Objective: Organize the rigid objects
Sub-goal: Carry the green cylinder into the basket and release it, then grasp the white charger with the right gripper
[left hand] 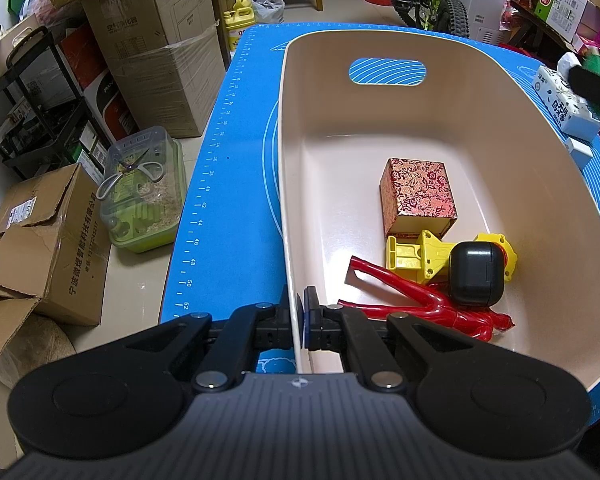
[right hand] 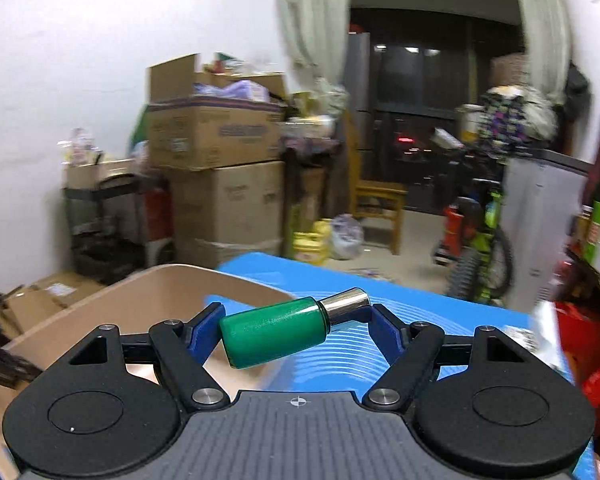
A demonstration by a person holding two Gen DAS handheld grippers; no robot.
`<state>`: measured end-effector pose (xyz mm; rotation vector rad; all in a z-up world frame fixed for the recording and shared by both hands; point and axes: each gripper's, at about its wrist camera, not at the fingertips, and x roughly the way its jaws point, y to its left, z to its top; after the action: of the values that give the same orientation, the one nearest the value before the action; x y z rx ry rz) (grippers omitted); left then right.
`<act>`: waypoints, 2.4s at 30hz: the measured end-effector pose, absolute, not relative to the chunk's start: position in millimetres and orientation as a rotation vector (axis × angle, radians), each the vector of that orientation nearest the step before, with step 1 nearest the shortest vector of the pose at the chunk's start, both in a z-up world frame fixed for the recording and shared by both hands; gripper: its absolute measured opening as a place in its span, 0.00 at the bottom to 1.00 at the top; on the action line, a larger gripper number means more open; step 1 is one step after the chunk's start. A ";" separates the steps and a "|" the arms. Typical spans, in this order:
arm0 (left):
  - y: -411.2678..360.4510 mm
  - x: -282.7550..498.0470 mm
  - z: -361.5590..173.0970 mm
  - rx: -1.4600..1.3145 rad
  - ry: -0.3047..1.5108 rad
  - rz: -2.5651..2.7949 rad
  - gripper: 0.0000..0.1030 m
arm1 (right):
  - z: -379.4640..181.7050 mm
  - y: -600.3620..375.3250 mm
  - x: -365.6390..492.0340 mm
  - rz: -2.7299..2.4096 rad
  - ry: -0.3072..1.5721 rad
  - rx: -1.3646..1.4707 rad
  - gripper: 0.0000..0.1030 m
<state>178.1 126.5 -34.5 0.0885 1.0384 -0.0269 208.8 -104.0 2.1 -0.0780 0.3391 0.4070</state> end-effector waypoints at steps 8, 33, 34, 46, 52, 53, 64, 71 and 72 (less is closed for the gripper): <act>126.6 178.1 -34.7 0.089 1.039 -0.027 0.05 | -8.7 -42.3 205.5 0.527 0.439 -0.169 0.77; 125.5 176.7 -36.6 0.094 1.039 -0.024 0.06 | -13.1 -30.6 218.8 0.592 0.611 -0.160 0.81; 125.5 176.9 -36.4 0.094 1.039 -0.024 0.06 | -9.5 -35.7 219.0 0.582 0.597 -0.145 0.81; 125.8 176.1 -36.6 0.094 1.040 -0.024 0.06 | -5.3 -136.2 246.4 0.255 0.553 0.044 0.92; 125.7 176.2 -36.7 0.096 1.040 -0.024 0.06 | -32.7 -187.1 264.1 0.084 0.602 0.136 0.93; 125.7 176.2 -36.7 0.097 1.040 -0.024 0.06 | -38.3 -192.7 266.8 0.057 0.608 0.128 0.93; 127.4 177.0 -35.8 0.102 1.044 -0.021 0.06 | -102.0 -227.6 297.1 -0.129 0.688 0.191 0.93; 126.8 177.0 -35.8 0.105 1.043 -0.021 0.06 | -129.2 -239.5 313.5 -0.214 0.715 0.262 0.91; 126.2 176.5 -35.7 0.106 1.043 -0.021 0.06 | -131.9 -239.8 314.9 -0.219 0.715 0.268 0.90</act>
<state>176.5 126.2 -35.7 0.1064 1.0430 -0.0206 314.9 -239.8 -131.9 0.2676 0.7147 -0.2192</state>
